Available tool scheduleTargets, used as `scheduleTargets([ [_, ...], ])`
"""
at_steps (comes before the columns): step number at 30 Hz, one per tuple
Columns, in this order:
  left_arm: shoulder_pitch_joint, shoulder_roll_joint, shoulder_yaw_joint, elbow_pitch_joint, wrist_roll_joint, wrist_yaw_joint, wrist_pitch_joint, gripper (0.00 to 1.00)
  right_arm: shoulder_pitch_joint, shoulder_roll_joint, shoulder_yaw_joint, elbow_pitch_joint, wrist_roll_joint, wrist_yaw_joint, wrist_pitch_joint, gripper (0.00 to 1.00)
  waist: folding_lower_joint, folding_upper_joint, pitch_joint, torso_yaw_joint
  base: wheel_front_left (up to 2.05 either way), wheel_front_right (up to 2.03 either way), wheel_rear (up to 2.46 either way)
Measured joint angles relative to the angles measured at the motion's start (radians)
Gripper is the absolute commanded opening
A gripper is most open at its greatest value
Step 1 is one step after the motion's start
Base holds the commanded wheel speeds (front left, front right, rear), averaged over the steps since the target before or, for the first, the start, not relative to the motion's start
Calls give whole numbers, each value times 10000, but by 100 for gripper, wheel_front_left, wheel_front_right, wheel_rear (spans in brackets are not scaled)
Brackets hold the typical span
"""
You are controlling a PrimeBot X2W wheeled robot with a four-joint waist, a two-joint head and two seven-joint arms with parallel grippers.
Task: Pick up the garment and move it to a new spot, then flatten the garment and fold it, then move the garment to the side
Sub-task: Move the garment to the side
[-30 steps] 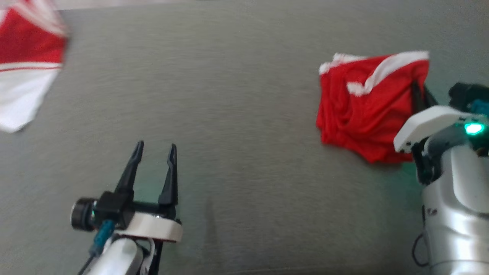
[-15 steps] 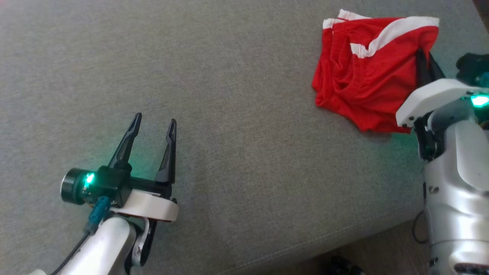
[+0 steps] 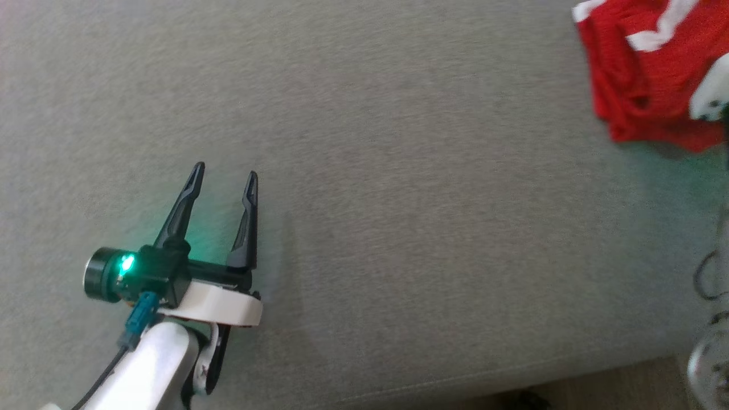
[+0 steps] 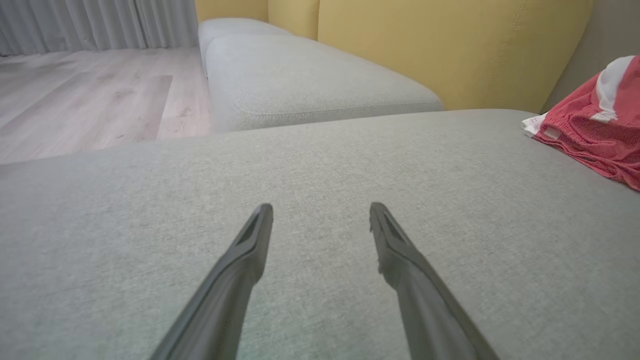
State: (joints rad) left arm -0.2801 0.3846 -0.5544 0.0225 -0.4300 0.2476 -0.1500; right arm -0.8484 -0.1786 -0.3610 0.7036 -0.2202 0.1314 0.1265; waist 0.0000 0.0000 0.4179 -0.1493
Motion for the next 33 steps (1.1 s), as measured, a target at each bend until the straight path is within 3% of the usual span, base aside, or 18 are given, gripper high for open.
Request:
scheduleTargets([
  [5,-28,-35,4,23,-27,-6,-111,100,-494,-621,-591,376,-865,0,322,0,1,0,274,587,0,0,0],
  [6,-40,-56,0,29,-27,-10,-119,100,-531,-669,-719,382,-1080,0,383,12,1,0,312,692,0,0,0],
  [7,-55,-84,-2,63,-29,-10,-178,100,-561,-679,-840,384,-1273,0,431,35,1,0,345,794,0,0,0],
  [8,-71,-121,-6,92,-29,-10,-188,100,-593,-681,-980,384,-1411,0,458,97,1,0,368,886,0,0,0],
  [19,-111,-453,-4,727,-351,-29,-562,100,-590,-267,-1392,291,-2034,0,-98,100,0,0,-217,1215,0,0,0],
  [24,22,-569,94,1164,-637,-42,-725,100,-332,516,-631,585,-1396,0,-671,100,-1,0,-1150,1307,0,0,0],
  [33,1425,-598,545,1812,-1273,86,-848,100,1488,1097,861,899,-198,0,-1837,100,-3,1,-2973,1607,0,0,0],
])
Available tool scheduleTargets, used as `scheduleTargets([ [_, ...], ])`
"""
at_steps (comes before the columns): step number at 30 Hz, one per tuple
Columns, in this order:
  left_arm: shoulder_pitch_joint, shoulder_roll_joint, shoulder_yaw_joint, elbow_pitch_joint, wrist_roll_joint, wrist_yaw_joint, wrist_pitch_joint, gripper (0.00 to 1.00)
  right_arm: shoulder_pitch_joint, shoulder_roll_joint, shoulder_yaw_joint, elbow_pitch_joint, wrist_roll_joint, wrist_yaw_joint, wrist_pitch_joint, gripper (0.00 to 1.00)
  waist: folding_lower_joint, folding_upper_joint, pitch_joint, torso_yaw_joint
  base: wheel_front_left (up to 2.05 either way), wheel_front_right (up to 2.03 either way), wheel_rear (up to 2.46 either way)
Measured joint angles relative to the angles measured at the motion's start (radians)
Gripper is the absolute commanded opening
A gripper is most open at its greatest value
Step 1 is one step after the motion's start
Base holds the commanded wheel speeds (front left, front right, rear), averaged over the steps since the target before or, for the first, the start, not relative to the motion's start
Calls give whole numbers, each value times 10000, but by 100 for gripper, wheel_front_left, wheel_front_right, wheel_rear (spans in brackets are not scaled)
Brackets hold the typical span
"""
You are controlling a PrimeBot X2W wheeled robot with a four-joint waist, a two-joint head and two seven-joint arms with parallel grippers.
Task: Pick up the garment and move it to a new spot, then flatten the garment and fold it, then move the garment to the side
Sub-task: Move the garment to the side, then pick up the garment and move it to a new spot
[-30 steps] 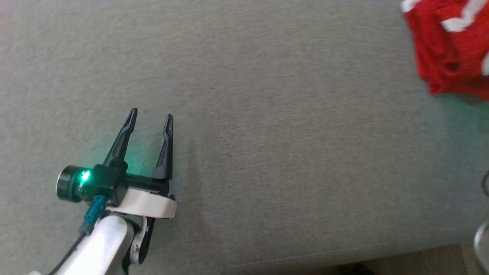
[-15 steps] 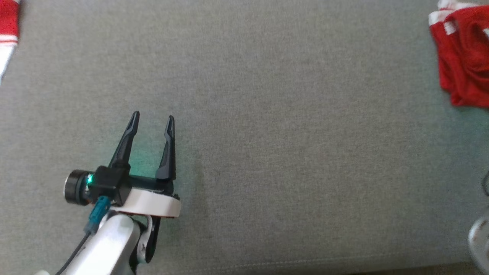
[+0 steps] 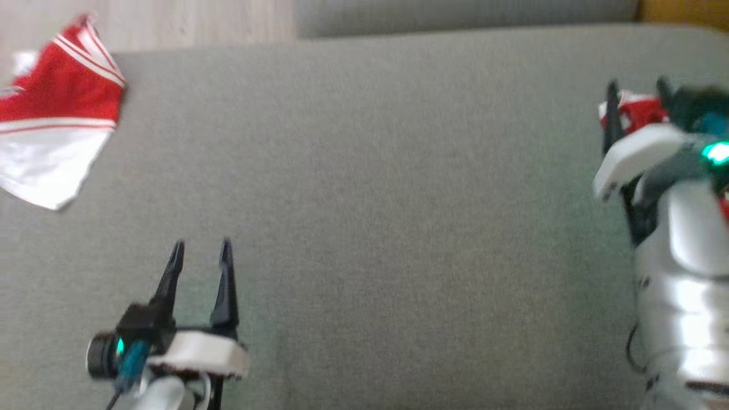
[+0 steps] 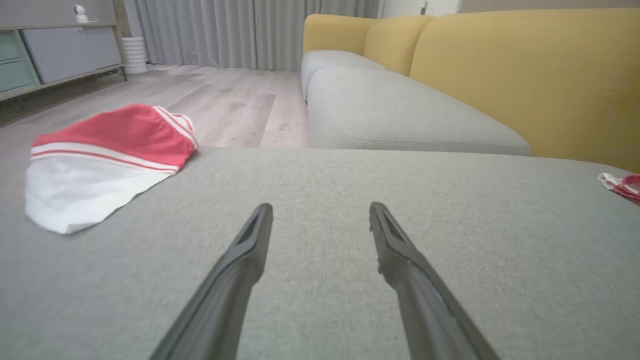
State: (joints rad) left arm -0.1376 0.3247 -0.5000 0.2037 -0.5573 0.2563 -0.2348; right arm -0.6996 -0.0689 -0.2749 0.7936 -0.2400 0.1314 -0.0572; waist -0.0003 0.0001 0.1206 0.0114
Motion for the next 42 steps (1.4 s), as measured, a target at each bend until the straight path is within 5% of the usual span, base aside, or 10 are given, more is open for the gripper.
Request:
scheduleTargets([
  [13,1829,88,286,-153,-244,224,-88,100,3707,128,2240,-1442,3852,0,-1099,100,0,0,-1782,718,0,0,0],
  [25,2408,155,324,-479,-449,211,-88,100,7524,236,2721,-4447,4334,0,-1106,100,2,0,-2298,852,0,0,0],
  [42,2452,186,211,-470,-518,150,-67,100,7996,249,3104,-5551,4335,0,-817,100,4,0,-2209,857,0,0,0],
])
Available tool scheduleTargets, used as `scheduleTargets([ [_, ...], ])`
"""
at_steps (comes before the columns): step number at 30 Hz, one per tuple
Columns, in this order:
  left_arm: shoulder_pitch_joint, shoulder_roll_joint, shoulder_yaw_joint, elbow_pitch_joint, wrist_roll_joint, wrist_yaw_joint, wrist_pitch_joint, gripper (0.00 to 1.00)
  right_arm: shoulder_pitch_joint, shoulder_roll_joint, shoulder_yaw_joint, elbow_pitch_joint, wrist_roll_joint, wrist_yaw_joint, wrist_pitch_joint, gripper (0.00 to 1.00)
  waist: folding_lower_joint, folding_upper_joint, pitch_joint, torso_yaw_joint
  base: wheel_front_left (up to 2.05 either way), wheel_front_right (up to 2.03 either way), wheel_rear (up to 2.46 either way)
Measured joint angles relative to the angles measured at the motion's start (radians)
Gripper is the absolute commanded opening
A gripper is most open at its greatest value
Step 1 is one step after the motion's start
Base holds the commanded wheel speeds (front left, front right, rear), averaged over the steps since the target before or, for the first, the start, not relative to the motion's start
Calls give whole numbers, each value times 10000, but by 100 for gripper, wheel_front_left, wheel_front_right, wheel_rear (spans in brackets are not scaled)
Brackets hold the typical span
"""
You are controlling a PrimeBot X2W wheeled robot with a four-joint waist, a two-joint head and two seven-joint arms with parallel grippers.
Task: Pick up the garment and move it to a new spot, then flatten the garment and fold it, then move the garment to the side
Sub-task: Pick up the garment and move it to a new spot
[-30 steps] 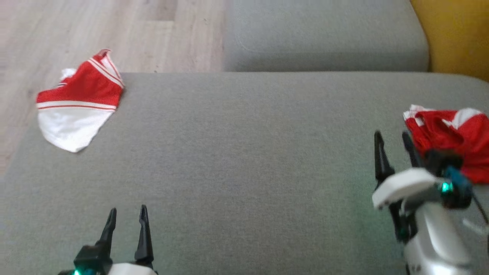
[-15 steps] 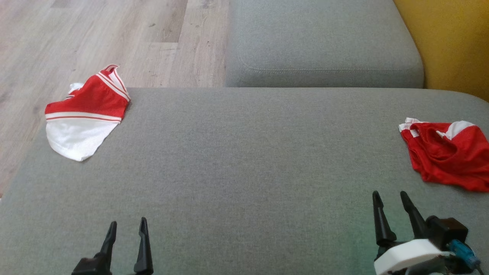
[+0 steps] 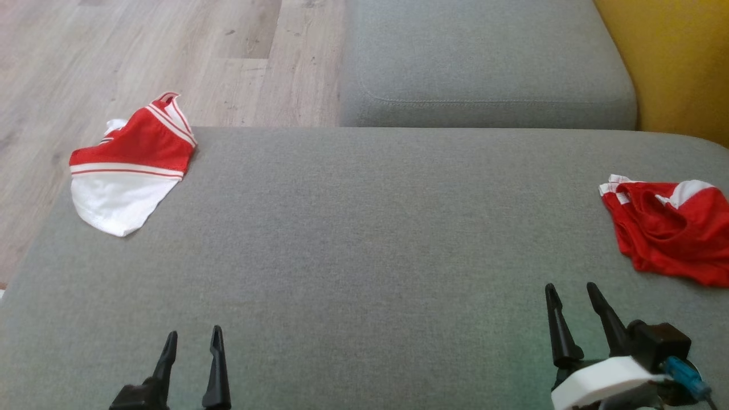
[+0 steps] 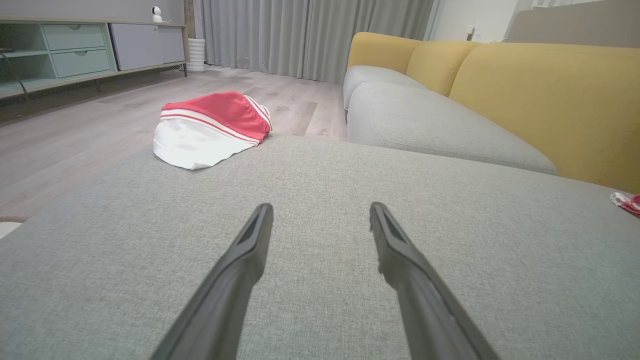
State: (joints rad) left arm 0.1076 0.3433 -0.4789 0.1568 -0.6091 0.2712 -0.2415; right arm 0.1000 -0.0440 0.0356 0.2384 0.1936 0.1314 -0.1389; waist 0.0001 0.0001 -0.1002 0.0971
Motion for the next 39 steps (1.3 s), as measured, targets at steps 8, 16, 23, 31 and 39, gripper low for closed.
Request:
scheduleTargets([
  [8,-11,81,-46,-27,19,31,42,100,174,0,27,-25,2,0,0,100,0,0,-15,425,0,0,0],
  [16,-252,414,-52,-359,132,173,303,100,158,4,75,-54,242,0,-79,100,0,0,-76,1825,0,0,0],
  [23,-190,765,447,-771,128,439,268,100,-185,8,884,29,428,0,-190,100,-2,0,48,3408,0,0,0],
  [31,296,767,1035,-1394,119,826,12,100,-1395,4,1789,314,422,0,-176,100,1,-1,688,4042,0,0,0],
  [39,754,759,1496,-1778,146,911,-61,100,-1565,-4,2303,675,422,0,-161,100,0,0,857,4180,0,0,0],
])
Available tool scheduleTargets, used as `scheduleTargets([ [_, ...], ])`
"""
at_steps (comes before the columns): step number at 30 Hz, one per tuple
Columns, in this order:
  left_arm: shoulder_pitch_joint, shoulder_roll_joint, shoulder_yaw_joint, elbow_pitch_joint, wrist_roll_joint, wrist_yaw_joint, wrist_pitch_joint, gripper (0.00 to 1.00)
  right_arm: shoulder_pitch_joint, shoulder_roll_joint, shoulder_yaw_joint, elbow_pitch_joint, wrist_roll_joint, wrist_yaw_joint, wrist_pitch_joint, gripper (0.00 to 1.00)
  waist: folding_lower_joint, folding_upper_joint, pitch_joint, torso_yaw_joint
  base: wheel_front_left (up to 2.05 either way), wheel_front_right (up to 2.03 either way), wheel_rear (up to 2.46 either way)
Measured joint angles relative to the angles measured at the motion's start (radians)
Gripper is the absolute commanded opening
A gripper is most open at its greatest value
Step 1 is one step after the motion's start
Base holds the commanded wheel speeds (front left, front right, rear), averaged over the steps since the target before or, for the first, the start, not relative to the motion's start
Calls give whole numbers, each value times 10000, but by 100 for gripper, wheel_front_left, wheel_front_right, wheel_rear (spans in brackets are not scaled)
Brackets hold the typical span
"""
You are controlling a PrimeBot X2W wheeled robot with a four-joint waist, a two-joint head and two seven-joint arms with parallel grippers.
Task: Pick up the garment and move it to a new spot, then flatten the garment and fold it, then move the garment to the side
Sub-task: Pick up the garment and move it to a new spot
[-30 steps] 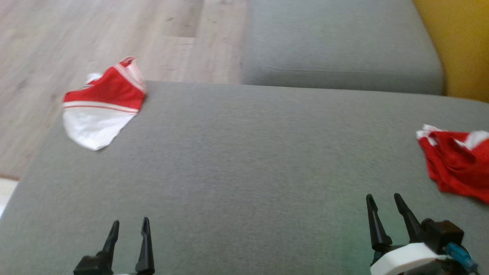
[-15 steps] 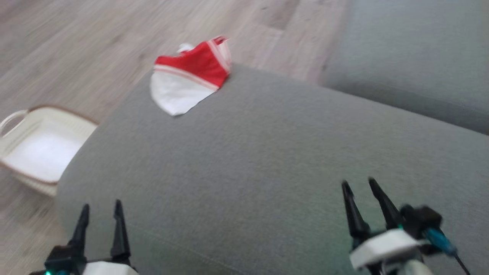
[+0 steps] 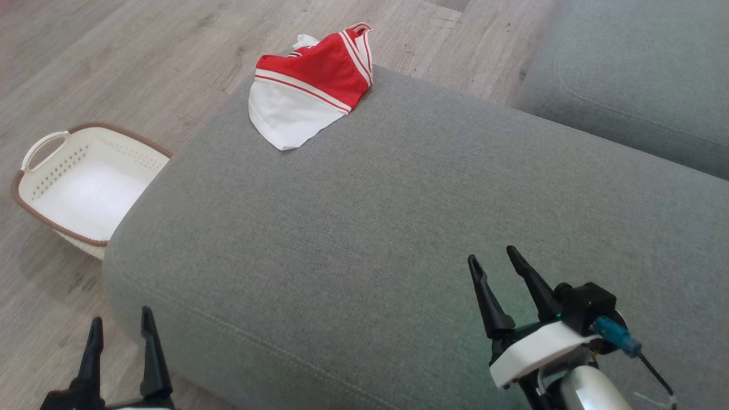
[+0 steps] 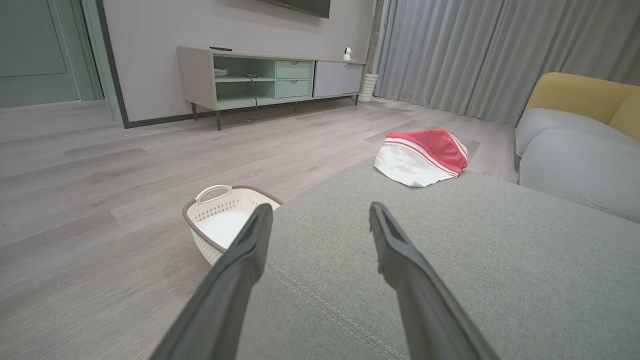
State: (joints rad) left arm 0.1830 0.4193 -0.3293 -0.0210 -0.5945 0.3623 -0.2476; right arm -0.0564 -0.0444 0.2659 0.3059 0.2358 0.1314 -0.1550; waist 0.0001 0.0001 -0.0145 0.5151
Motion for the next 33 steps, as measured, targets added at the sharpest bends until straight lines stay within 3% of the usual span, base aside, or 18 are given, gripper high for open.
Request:
scheduleTargets([
  [5,71,251,142,-151,157,-31,0,100,-1,0,13,-13,-105,0,0,100,0,0,-15,8,0,0,0],
  [10,-617,1388,359,-571,445,-380,853,100,33,-2,-568,-341,-474,0,167,100,0,0,45,60,0,0,0],
  [15,-3114,2322,443,-717,476,-1271,1921,100,93,-2,-1273,-1172,-997,0,554,100,-1,0,323,51,0,0,0],
  [24,-6828,2380,840,1469,-221,-2502,2403,100,-508,-10,-1335,-3156,-2144,0,1965,100,3,0,1584,-1018,0,0,0],
  [33,-9642,2119,334,4970,-1139,-4011,4201,100,-1196,-31,-1536,-4941,-3214,0,3114,100,3,-1,3400,-2292,0,0,0],
])
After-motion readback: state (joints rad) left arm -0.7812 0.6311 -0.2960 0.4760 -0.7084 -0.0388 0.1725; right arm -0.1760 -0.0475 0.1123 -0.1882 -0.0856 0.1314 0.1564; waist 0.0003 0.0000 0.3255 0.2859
